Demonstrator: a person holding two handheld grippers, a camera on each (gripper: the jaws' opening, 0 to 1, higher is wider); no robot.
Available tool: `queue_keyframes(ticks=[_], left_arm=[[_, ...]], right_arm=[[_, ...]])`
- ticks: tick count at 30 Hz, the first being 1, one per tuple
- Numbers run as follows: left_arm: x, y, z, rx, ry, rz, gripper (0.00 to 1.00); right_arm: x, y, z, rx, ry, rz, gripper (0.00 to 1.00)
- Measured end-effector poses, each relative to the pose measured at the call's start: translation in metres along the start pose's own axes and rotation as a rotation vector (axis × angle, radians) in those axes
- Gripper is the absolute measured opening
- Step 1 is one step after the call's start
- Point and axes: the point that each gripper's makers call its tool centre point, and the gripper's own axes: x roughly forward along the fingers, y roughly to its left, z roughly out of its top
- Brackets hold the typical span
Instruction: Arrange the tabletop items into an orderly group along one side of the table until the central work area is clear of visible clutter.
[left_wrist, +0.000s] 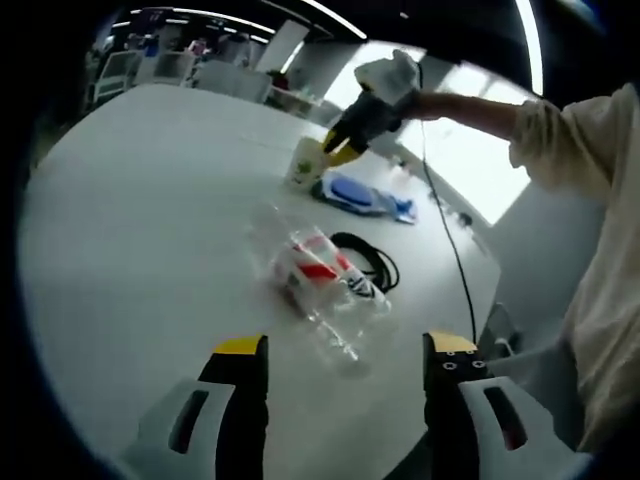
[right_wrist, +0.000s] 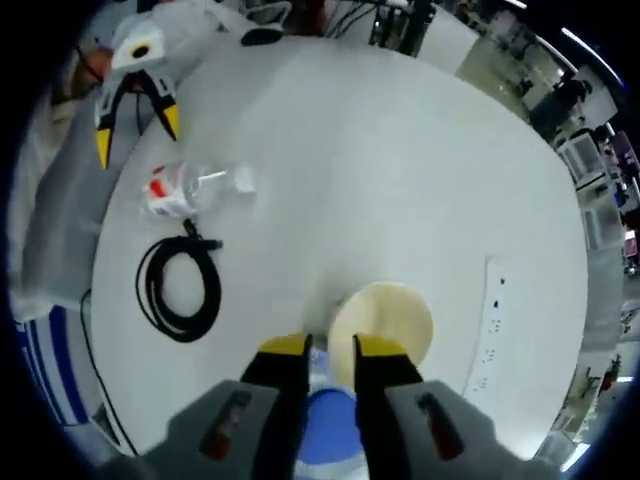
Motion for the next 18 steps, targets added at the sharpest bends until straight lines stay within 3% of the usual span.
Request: queue_keyframes(ticks=[10, 18], left_arm=[[-0.005, 0.000, -0.002, 0.011, 0.011, 0.004, 0.59], [-0.006, -0.004, 0.000, 0.029, 0.018, 0.003, 0.59]], right_arm=[[-0.024, -0.006, 0.012, 0.049, -0.116, -0.104, 0.24], [-0.048, -0.006, 0.016, 0.108, -0.207, -0.181, 0.24]])
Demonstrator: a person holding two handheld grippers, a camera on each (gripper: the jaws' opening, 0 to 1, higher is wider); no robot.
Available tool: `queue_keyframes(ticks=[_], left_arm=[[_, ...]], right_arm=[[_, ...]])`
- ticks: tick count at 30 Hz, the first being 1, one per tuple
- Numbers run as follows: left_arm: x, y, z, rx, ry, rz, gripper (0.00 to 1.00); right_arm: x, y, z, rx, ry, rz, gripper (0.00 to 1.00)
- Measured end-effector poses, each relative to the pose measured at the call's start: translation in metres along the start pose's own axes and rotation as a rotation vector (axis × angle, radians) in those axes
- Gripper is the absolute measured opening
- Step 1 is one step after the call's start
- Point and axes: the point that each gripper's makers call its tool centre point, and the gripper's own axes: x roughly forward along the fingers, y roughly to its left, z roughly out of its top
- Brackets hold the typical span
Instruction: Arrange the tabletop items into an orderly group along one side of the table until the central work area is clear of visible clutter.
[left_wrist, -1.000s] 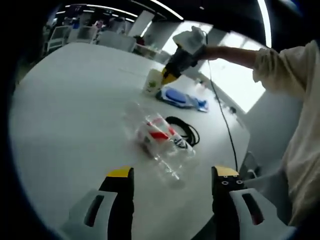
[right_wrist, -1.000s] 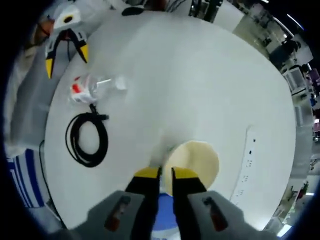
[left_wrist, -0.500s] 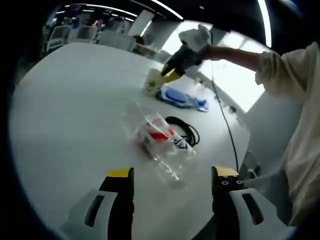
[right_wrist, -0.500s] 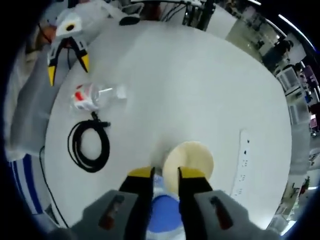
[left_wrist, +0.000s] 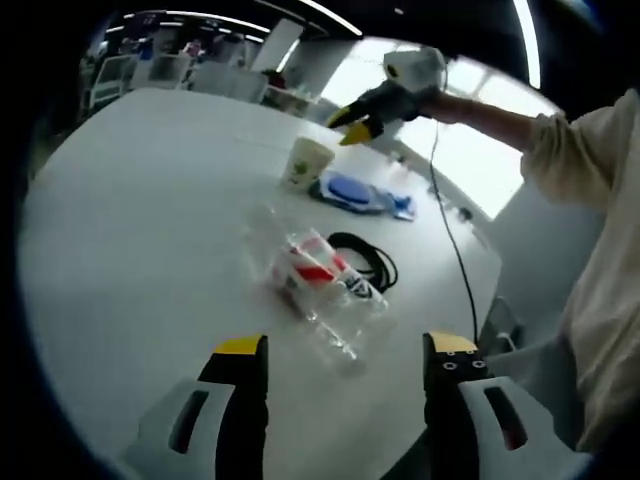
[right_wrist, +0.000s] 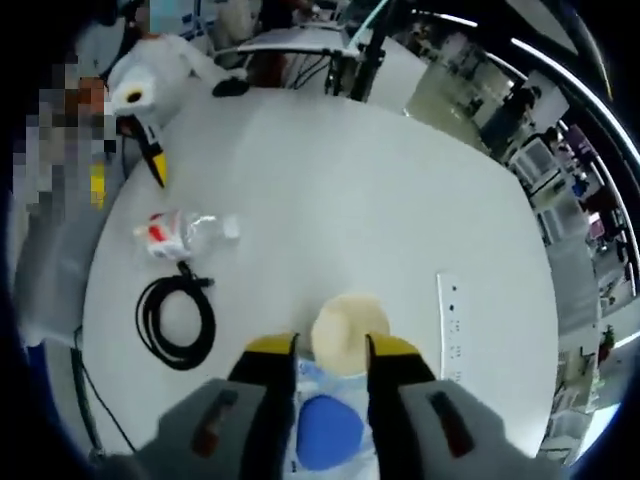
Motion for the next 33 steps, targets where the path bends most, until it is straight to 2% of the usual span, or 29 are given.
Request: queue_keyframes(ticks=[5, 7, 12, 15, 20, 24, 29, 31, 33], left_arm=[[-0.001, -0.003, 0.001, 0.008, 0.004, -0.003, 0.59], [-0.001, -0.004, 0.000, 0.017, 0.012, -0.003, 0.59], [-0.002, -0.007, 0.004, 0.030, 0.016, -0.004, 0.59], [-0.002, -0.008, 0.007, 0.040, 0.022, -0.004, 0.59], [-0.003, -0.012, 0.012, 0.058, 0.026, -0.006, 0.59], [-0.003, -0.017, 0.014, 0.072, 0.035, -0.007, 0.59], [-0.004, -0.023, 0.017, 0.089, 0.047, -0.010, 0.60], [-0.005, -0.025, 0.020, 0.094, 0.040, -0.007, 0.62], [-0.006, -0.027, 0.023, 0.102, 0.042, -0.007, 0.62]], right_arm=[[-0.015, 0.002, -0.002, 0.038, -0.036, -0.040, 0.24], [-0.021, 0.000, -0.002, 0.053, -0.060, -0.072, 0.26], [-0.036, 0.007, 0.000, 0.099, -0.107, -0.096, 0.31], [-0.044, 0.012, 0.003, 0.181, -0.166, -0.107, 0.31], [-0.059, 0.029, 0.012, 0.387, -0.319, -0.096, 0.33], [-0.072, 0.042, 0.017, 0.485, -0.409, -0.089, 0.36], [-0.087, 0.050, 0.014, 0.533, -0.448, -0.107, 0.44], [-0.093, 0.057, 0.015, 0.574, -0.463, -0.083, 0.47], [-0.098, 0.060, 0.016, 0.573, -0.474, -0.099, 0.50]])
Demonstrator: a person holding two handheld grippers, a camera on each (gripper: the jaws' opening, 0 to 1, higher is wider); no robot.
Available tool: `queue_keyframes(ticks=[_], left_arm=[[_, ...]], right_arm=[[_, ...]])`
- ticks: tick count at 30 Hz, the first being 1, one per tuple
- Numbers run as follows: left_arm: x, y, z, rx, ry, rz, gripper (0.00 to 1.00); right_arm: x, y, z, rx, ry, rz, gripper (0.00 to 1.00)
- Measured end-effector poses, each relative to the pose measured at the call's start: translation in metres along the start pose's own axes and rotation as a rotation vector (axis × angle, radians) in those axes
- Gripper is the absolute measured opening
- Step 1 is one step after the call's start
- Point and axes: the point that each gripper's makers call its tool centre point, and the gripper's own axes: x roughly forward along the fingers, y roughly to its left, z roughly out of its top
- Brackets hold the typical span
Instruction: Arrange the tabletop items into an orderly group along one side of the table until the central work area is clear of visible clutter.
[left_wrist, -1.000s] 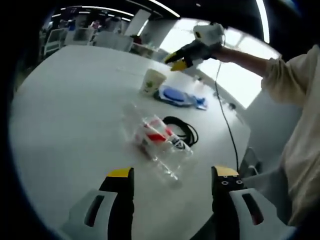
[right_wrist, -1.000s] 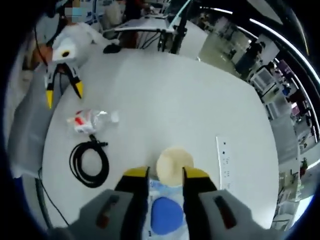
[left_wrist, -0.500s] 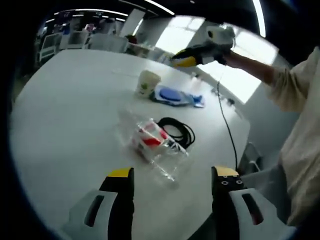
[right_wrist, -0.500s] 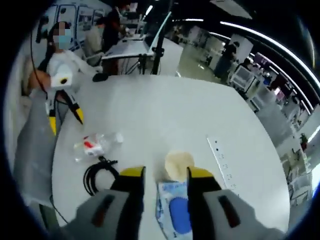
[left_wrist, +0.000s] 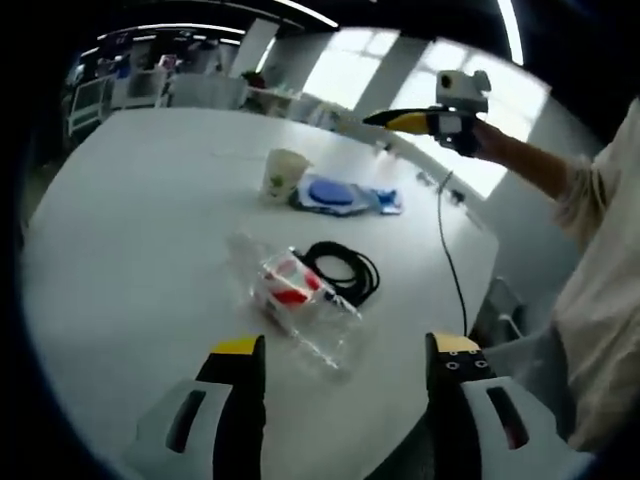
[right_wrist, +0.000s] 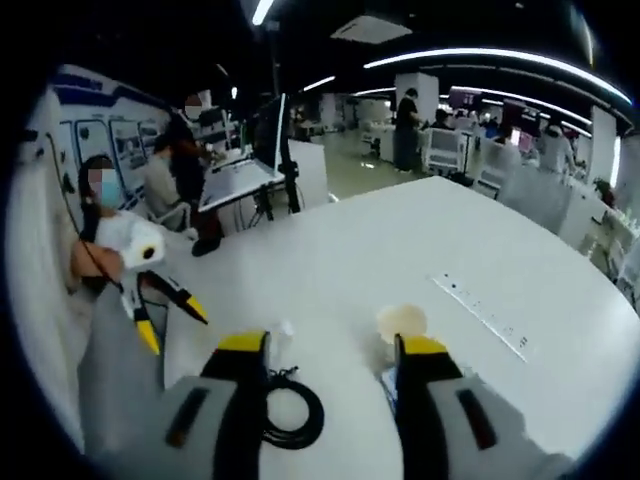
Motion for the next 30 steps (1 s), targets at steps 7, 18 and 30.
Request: queue_keyframes(ticks=[7, 18, 30], left_arm=[[-0.008, -0.001, 0.008, 0.034, 0.012, 0.015, 0.66], [-0.019, -0.016, 0.009, 0.057, 0.020, 0.001, 0.90], [-0.031, -0.025, -0.004, 0.015, -0.006, 0.001, 0.90]], right_arm=[[-0.010, 0.024, -0.010, 0.078, -0.013, 0.026, 0.58], [-0.006, 0.065, -0.034, 0.324, -0.008, 0.169, 0.62], [0.045, 0.072, -0.031, 0.620, 0.009, 0.357, 0.64]])
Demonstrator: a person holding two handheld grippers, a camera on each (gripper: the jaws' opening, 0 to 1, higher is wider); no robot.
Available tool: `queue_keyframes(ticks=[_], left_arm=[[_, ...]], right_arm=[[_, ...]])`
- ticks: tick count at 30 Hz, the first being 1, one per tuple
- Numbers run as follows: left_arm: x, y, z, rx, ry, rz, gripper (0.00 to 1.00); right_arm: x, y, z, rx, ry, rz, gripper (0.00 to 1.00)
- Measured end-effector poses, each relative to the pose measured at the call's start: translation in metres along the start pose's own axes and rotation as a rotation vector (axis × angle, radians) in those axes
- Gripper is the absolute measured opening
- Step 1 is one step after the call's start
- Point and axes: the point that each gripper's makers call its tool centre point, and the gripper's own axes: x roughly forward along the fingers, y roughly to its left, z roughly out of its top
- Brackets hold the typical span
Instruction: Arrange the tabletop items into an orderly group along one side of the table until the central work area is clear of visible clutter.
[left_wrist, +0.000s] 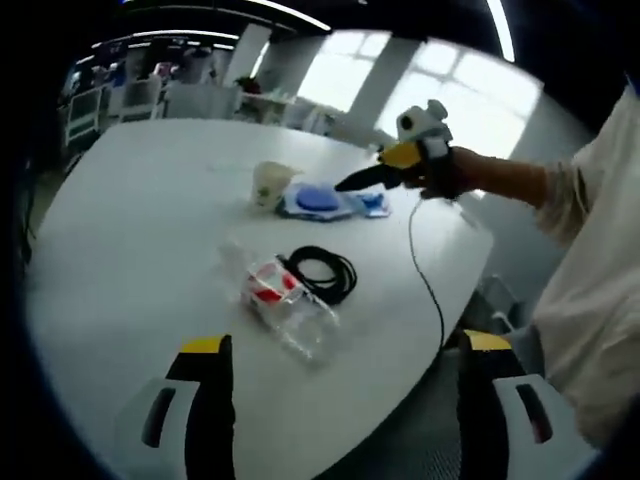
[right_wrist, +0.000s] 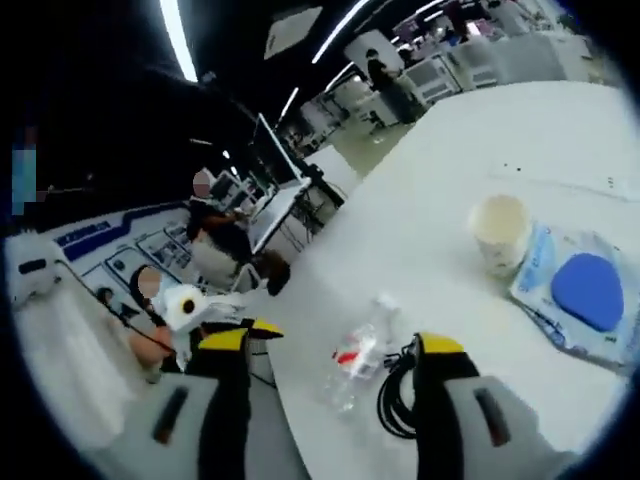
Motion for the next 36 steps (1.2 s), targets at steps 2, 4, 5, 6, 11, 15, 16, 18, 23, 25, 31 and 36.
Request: queue_keyframes(ticks=[2, 4, 5, 6, 11, 15, 16, 18, 23, 25, 31, 36], left_arm=[[-0.002, 0.000, -0.002, -0.006, -0.005, 0.002, 0.91], [-0.004, 0.001, -0.004, -0.014, -0.012, 0.012, 0.89], [-0.004, 0.003, -0.006, -0.021, -0.008, 0.021, 0.89], [-0.005, 0.003, -0.007, -0.025, -0.012, 0.022, 0.89], [-0.008, 0.005, -0.010, -0.046, -0.029, 0.031, 0.89], [-0.008, 0.008, -0.013, -0.060, -0.034, 0.040, 0.88], [-0.008, 0.008, -0.014, -0.065, -0.034, 0.041, 0.88], [-0.008, 0.009, -0.017, -0.066, -0.030, 0.044, 0.87], [-0.006, 0.010, -0.019, -0.080, -0.041, 0.048, 0.87], [-0.006, 0.009, -0.019, -0.084, -0.044, 0.047, 0.87], [-0.008, 0.014, -0.023, -0.101, -0.056, 0.057, 0.86], [-0.008, 0.017, -0.025, -0.111, -0.065, 0.062, 0.85]], right_arm=[[0.010, -0.009, 0.006, 0.029, -0.008, -0.003, 0.63], [0.019, -0.011, 0.009, 0.068, 0.001, 0.026, 0.62], [0.023, -0.013, 0.011, 0.097, -0.003, 0.028, 0.62], [0.029, -0.015, 0.014, 0.145, -0.014, 0.043, 0.62], [0.049, -0.025, 0.014, 0.228, 0.002, 0.077, 0.60], [0.062, -0.032, 0.003, 0.285, 0.062, 0.078, 0.58], [0.065, -0.036, 0.004, 0.286, 0.054, 0.065, 0.57], [0.071, -0.043, 0.002, 0.305, 0.058, 0.057, 0.54], [0.088, -0.048, -0.009, 0.380, 0.118, 0.053, 0.53], [0.093, -0.051, -0.010, 0.376, 0.123, 0.047, 0.51], [0.106, -0.060, -0.014, 0.400, 0.158, 0.049, 0.48], [0.113, -0.067, -0.019, 0.407, 0.171, 0.030, 0.47]])
